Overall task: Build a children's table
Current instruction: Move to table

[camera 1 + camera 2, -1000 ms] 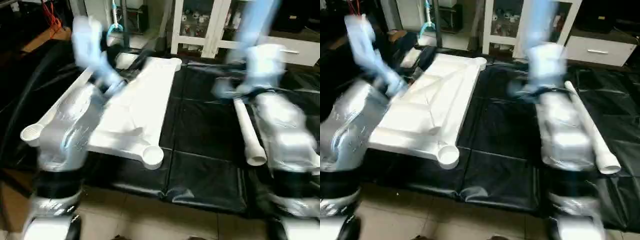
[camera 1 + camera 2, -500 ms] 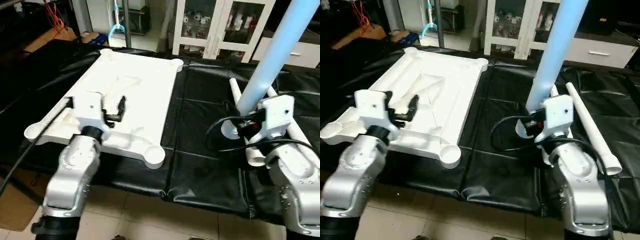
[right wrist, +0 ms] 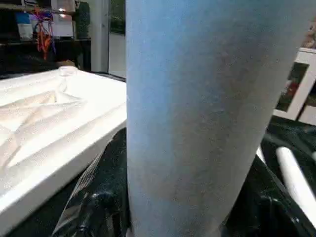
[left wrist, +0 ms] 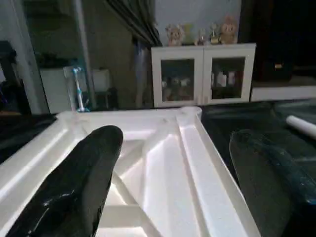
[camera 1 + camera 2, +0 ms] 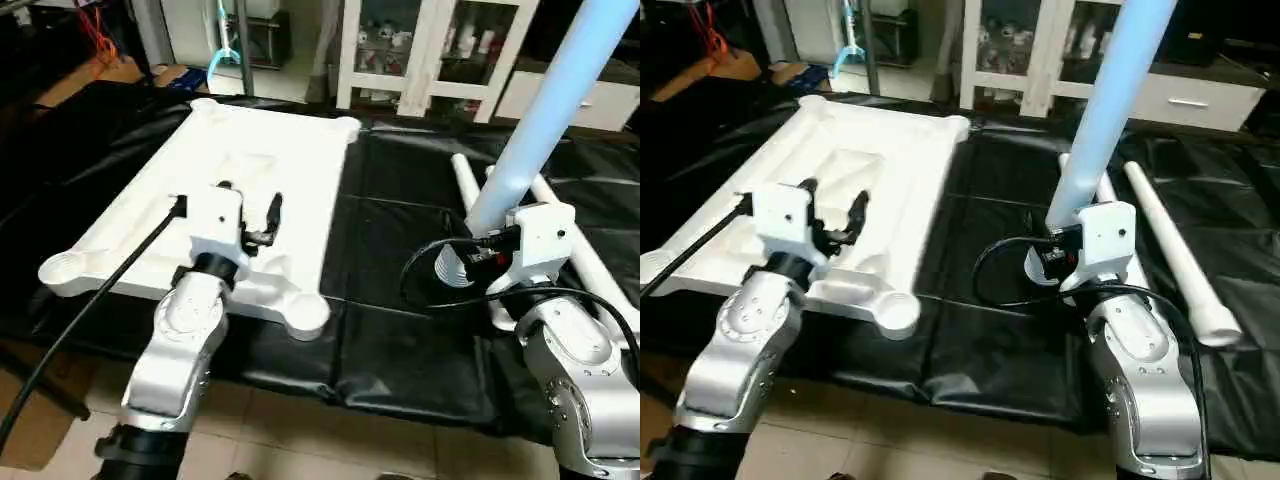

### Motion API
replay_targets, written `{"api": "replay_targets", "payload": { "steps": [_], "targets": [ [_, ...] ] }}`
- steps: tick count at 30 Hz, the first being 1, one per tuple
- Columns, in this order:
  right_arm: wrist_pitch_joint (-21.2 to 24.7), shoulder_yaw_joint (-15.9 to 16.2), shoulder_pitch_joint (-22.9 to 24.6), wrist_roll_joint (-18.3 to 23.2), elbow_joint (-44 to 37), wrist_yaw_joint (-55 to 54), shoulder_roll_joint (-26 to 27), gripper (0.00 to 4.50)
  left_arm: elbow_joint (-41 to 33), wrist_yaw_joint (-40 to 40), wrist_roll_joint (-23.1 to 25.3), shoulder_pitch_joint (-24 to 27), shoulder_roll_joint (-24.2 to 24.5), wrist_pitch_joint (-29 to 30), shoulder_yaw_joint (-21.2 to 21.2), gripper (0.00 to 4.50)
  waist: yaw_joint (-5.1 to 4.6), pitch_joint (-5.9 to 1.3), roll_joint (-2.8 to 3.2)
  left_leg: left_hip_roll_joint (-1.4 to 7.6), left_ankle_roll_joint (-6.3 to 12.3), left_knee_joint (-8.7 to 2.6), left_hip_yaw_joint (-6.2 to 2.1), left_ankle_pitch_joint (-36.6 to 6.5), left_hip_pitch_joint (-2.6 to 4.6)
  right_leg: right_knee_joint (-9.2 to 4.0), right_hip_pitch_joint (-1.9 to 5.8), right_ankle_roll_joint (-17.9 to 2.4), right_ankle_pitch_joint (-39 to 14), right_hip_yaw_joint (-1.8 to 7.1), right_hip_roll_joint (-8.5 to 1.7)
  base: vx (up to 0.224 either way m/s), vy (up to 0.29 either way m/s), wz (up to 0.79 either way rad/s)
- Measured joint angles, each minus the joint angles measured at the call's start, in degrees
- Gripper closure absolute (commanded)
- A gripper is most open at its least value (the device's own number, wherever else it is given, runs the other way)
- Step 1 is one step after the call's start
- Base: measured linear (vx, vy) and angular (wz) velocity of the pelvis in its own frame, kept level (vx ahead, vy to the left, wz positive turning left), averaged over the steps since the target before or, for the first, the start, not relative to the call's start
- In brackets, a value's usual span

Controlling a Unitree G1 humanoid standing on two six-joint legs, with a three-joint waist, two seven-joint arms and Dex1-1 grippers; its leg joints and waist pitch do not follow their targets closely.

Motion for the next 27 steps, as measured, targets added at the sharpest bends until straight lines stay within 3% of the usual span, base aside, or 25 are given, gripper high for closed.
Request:
{"api": "replay_targets", "payload": {
  "steps": [1, 4, 7, 8, 9, 10, 11, 12, 13, 14, 15, 16, 17, 18, 19, 20, 21, 22, 23, 24, 26, 27],
  "targets": [
    [0.0, 0.1, 0.0, 0.1, 0.0, 0.0, 0.0, 2.64, 0.0, 0.0, 0.2, 0.0, 0.0, 0.0, 0.0, 0.62, 0.02, -0.01, 0.01, -0.58, 0.12, 0.00, 0.15, -0.1, -0.10, -0.16, 0.04, 0.0, 0.0, -0.04, -0.64, -0.004, 0.154, 0.11],
    [0.1, 0.4, -0.2, 0.7, 0.0, 0.1, 0.1, 2.64, 0.0, 0.0, 1.1, 0.0, 0.1, -0.1, 0.3, 0.62, -0.44, 0.00, -0.02, -1.93, 2.38, -0.43, 1.84, 0.0, 0.10, -1.02, 0.10, -0.3, 0.4, 0.30, -2.22, -0.022, 0.175, 0.12],
    [0.2, 0.7, -0.4, 1.2, 0.0, 0.1, 0.1, 2.64, 0.0, -0.5, 1.3, 0.0, 0.7, 0.0, 0.4, 0.62, -2.19, 0.03, 0.01, -3.51, 4.44, -0.76, 3.05, 0.3, 0.13, -0.41, -0.35, -1.5, -0.5, -0.60, -3.82, -0.044, 0.194, 0.14],
    [0.2, 0.7, -0.4, 1.4, 0.1, 0.2, 0.0, 2.64, 0.0, -0.6, 1.5, 0.0, 0.9, 0.0, 0.3, 0.62, -2.92, 0.06, 0.00, -3.84, 4.86, -1.15, 3.66, 0.5, 0.14, 1.26, -0.57, -1.6, -1.7, -2.19, -3.74, -0.055, 0.178, 0.13],
    [0.2, 0.6, -0.4, 1.4, 0.0, 0.2, 0.0, 2.64, 0.0, -0.6, 1.6, 0.1, 1.0, 0.0, 0.3, 0.62, -3.27, 0.04, -0.12, -4.10, 5.19, -1.35, 3.92, 0.7, 0.15, 1.86, -0.58, -1.3, -2.3, -2.97, -3.36, -0.070, 0.134, 0.00],
    [0.2, 0.4, -0.3, 1.4, 0.0, 0.2, -0.2, 2.64, 0.0, -0.7, 1.7, 0.1, 1.1, 0.0, 0.3, 0.62, -3.74, 0.01, -0.49, -4.97, 5.34, -2.04, 4.51, 1.0, 0.21, 2.30, -0.37, -0.4, -2.1, -3.66, -2.85, -0.083, 0.114, 0.02],
    [0.2, 0.0, 0.3, 1.4, 0.0, 0.2, -0.5, 2.64, 0.0, -0.8, 1.8, 0.0, 1.0, 0.0, 0.2, 0.62, -3.77, 0.00, -0.53, -5.37, 5.39, -2.56, 5.18, 1.2, 0.19, 1.72, -0.10, 1.8, -1.4, -2.85, -3.22, -0.083, 0.114, 0.02],
    [0.5, -0.6, 1.1, 1.4, -0.2, 0.1, -1.2, 2.64, 0.0, -1.4, 1.7, -0.2, 0.4, 0.1, -0.7, 0.62, -3.28, -0.04, -0.01, -5.70, 4.69, 1.03, 2.92, 0.0, -0.99, 0.85, -0.12, 2.8, -0.4, -1.99, -3.89, -0.073, 0.168, 0.00],
    [0.7, -0.7, 1.3, 1.3, -0.1, 0.1, -1.6, 2.64, 0.0, -1.7, 1.7, 0.0, 0.4, 0.1, -0.9, 0.62, -3.28, -0.05, 0.55, -5.99, 3.02, 7.18, -2.04, -1.0, -2.45, 0.83, -0.14, 3.4, 0.0, -1.80, -4.67, -0.057, 0.267, -0.30],
    [1.0, -0.6, 1.8, 1.3, -0.4, 0.1, -1.5, 2.64, 0.3, -1.9, 1.7, 0.2, 0.8, 0.2, -0.8, 0.62, -3.53, -0.03, 0.75, -5.03, -0.79, 10.66, -6.62, -2.4, -1.90, 1.08, -0.12, 4.3, 0.5, -2.63, -6.58, -0.057, 0.267, -0.30],
    [1.1, -0.6, 2.4, 1.3, -0.9, 0.1, -1.6, 2.64, 0.3, -2.0, 1.7, 0.1, 0.9, 0.2, -0.7, 0.62, -3.82, -0.28, 1.39, -3.18, -3.35, 7.78, -7.70, -4.1, -0.56, 1.04, -0.12, 4.4, 0.6, -3.40, -7.34, -0.054, 0.285, -0.36],
    [1.3, -0.7, 2.6, 1.3, -1.2, 0.0, -1.3, 2.64, 0.4, -2.2, 1.7, -0.7, 1.0, 0.2, -0.7, 0.62, -4.99, -0.12, 1.91, -1.85, -3.58, 5.66, -6.39, -5.2, 0.19, 0.95, 0.09, 4.4, 0.4, -3.84, -7.92, -0.089, 0.220, 0.13],
    [1.4, -0.6, 3.0, 1.3, -1.3, 0.0, -1.3, 2.64, 0.4, -2.5, 1.7, -0.8, 1.0, 0.2, -0.5, 0.62, -6.94, 0.13, 2.42, -2.08, -2.21, 5.04, -5.75, -4.4, 0.22, 0.30, 0.06, 2.2, -1.4, -2.56, -7.21, -0.089, 0.220, 0.13],
    [1.6, 0.0, 3.0, 1.3, -1.4, -0.1, -0.9, 2.64, 0.4, -2.5, 1.7, -0.6, 1.3, 0.4, 0.1, 0.62, -8.06, 0.17, 2.27, -2.35, -1.50, 4.26, -5.33, -3.9, 0.40, 1.72, -0.04, -0.2, -3.5, -2.18, -6.53, -0.113, 0.228, 0.22],
    [1.7, 0.8, 3.0, 1.3, -1.7, -0.1, -0.5, 2.64, 0.5, -2.5, 1.6, -0.5, 1.3, 0.7, 1.0, 0.62, -8.70, 0.27, 2.32, -2.80, -0.78, 3.70, -5.41, -3.5, 0.60, 3.69, 0.02, -1.9, -4.5, -2.52, -4.99, -0.099, 0.225, -0.03],
    [1.7, 1.2, 3.0, 1.3, -2.2, -0.1, -0.5, 2.64, 0.6, -2.2, 1.4, -0.4, 1.4, 1.1, 2.0, 0.62, -9.33, 0.22, 2.05, -3.63, -0.10, 2.77, -5.07, -2.9, 1.03, 4.00, 0.95, -2.4, -4.6, -3.51, -2.93, -0.099, 0.225, -0.03],
    [1.6, 1.2, 2.8, 1.3, -2.5, -0.2, -0.6, 2.64, 0.5, -1.6, 1.2, -0.5, 1.1, 1.1, 2.7, 0.62, -9.44, 0.00, 1.53, -4.24, 0.42, 2.40, -4.50, -2.5, 1.09, 3.53, 1.90, -1.7, -3.8, -3.62, -1.36, -0.072, 0.149, -0.05],
    [1.4, 1.0, 2.6, 1.3, -2.6, -0.3, -0.9, 2.64, 0.5, -1.0, 1.2, -0.6, 0.7, 1.4, 3.3, 0.62, -9.45, -0.22, 0.97, -4.60, 0.52, 1.98, -4.24, -2.3, 1.04, 3.01, 2.43, -1.0, -3.7, -3.16, -0.95, -0.063, 0.128, 0.06],
    [1.4, 0.7, 2.5, 1.3, -2.2, -0.3, -1.0, 2.64, 0.2, 0.2, 1.3, -0.6, -0.5, 1.8, 3.4, 0.62, -9.26, -0.26, 0.74, -4.62, 0.43, 1.33, -3.24, -2.2, 0.82, 2.12, 2.60, -0.2, -3.1, -2.99, -1.60, -0.063, 0.128, 0.06],
    [1.3, 1.0, 2.0, 1.4, -1.1, 0.0, -1.3, 2.64, 0.0, 1.5, 1.4, -0.5, -1.2, 2.1, 3.6, 0.62, -9.22, -0.18, 0.80, -4.57, 0.13, 1.13, -3.13, -2.1, 0.62, 1.70, 2.52, -0.2, -3.0, -2.98, -1.58, -0.075, 0.106, 0.05],
    [1.3, 1.3, 2.0, 1.4, 0.5, 0.3, -1.5, 2.64, -0.3, 2.8, 1.8, 0.1, -1.5, 2.8, 3.8, 0.62, -9.27, -0.01, 1.20, -4.31, -0.40, 0.96, -3.83, -1.8, 0.49, 1.08, 2.67, -0.4, -3.3, -3.24, -1.00, -0.070, 0.056, 0.02],
    [1.4, 1.2, 1.9, 1.4, 0.6, 0.4, -1.7, 2.64, -0.5, 3.2, 2.1, 0.7, -1.4, 3.1, 4.1, 0.62, -9.09, 0.20, 1.59, -3.89, -0.54, 0.82, -4.15, -1.7, 0.50, 1.74, 3.12, -0.6, -3.7, -2.81, -0.40, -0.052, 0.007, 0.12]
  ]
}}
